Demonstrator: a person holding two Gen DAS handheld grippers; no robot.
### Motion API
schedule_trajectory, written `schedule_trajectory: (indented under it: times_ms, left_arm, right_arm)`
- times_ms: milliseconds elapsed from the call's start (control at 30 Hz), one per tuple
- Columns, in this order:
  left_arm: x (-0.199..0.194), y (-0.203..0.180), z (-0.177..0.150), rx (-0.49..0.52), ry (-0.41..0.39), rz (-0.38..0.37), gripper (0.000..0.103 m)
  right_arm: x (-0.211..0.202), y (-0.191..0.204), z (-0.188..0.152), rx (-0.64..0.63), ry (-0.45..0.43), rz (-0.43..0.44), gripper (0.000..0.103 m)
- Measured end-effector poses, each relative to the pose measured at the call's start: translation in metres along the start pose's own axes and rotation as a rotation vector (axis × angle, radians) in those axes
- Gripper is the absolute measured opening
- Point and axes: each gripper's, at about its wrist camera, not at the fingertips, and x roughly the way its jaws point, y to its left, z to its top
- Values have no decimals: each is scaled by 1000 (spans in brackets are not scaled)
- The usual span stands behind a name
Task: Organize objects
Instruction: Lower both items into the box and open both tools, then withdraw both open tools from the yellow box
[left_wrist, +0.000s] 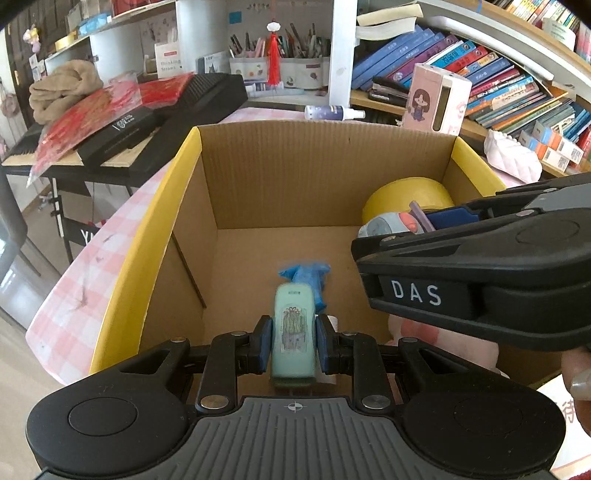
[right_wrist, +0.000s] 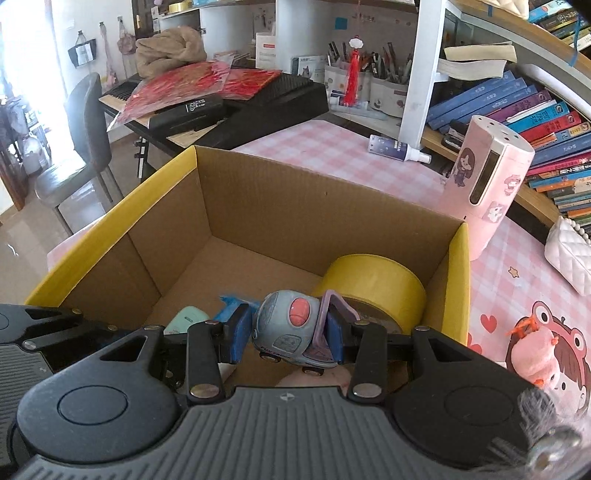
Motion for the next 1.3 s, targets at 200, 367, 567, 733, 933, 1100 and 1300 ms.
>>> schedule_trajectory:
  times_ms: [200,367,567,733,933,1100,1300]
  left_arm:
    - [0,-1,0,9,-2,11,24]
    - [-1,-1,0,3,-2,16,29]
    - [-14,-4,-1,-2,-59,4,54]
    - [-30,-4,-3,-6,-115,6,64]
    - [-60,3,-12,-33,-189,3,71]
    - [-89,12,-24,-52,-250,15,75]
    - [-112,26,-40,-82,-277,31,76]
  right_arm:
    - [3,3,1,-17,0,5,40]
    - [3,5,1,-34,1,3,40]
    - [-1,7,-1,-48,-17,5,42]
    - [-17,7,-2,-42,-70,-4,47]
    - [-49,10,-15,-17,-145,-45,50]
    - [-85,11,-30,38,-227,-89,53]
    - [-121,17,-56,105,-291,-154,55]
